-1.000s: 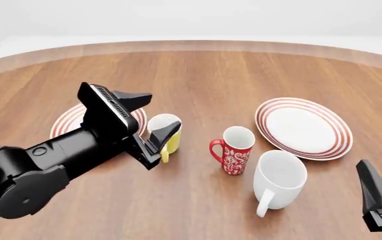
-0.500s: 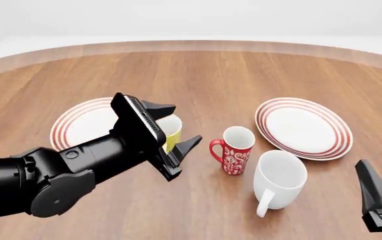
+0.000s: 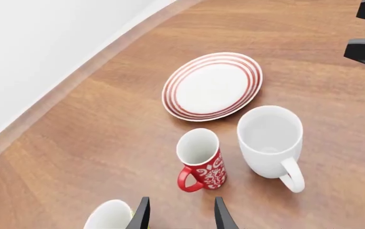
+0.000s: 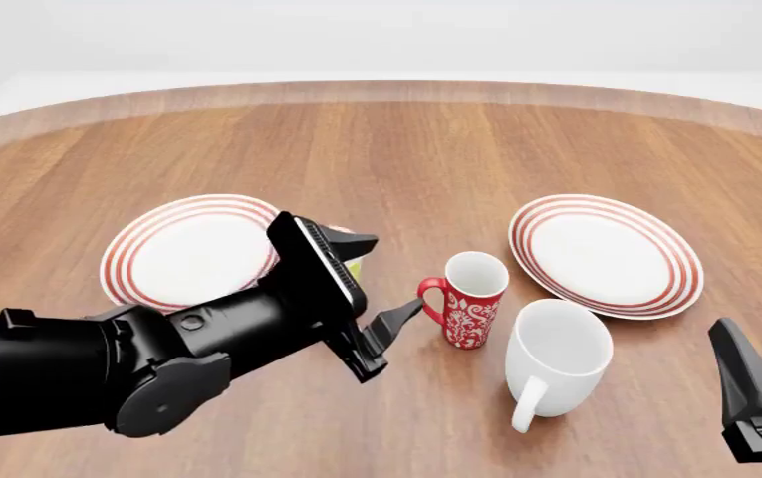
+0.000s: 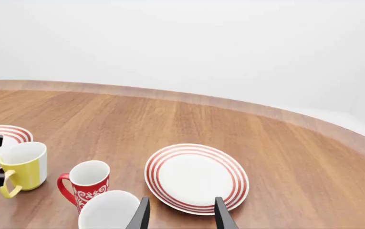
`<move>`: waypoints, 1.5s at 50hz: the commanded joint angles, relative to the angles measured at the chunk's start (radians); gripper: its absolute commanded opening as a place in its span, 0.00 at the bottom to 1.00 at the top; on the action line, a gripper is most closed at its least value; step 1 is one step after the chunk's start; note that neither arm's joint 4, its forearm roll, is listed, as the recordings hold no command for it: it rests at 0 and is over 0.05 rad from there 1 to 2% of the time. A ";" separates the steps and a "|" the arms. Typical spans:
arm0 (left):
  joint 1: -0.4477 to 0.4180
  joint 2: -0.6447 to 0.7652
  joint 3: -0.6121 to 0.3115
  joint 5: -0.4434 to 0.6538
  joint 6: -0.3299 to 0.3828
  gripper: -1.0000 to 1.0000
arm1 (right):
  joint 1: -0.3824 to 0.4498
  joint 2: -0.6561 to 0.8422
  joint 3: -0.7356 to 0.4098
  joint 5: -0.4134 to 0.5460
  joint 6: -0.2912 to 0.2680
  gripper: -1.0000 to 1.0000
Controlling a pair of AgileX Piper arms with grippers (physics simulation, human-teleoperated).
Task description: Put the red mug on the left plate.
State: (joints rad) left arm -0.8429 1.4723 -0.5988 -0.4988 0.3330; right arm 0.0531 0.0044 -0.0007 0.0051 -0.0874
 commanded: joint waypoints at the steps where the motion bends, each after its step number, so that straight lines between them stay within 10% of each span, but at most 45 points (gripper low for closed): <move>1: -0.018 0.054 -0.003 -0.026 -0.004 1.00 | 0.000 -0.004 0.001 0.005 0.001 1.00; 75: -0.015 0.314 -0.168 -0.036 0.054 1.00 | -0.005 0.022 0.001 -0.012 0.003 1.00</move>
State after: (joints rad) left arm -0.8593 1.7628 -0.7457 -0.5389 0.3841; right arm 0.0496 0.0208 -0.0004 -0.0015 -0.0862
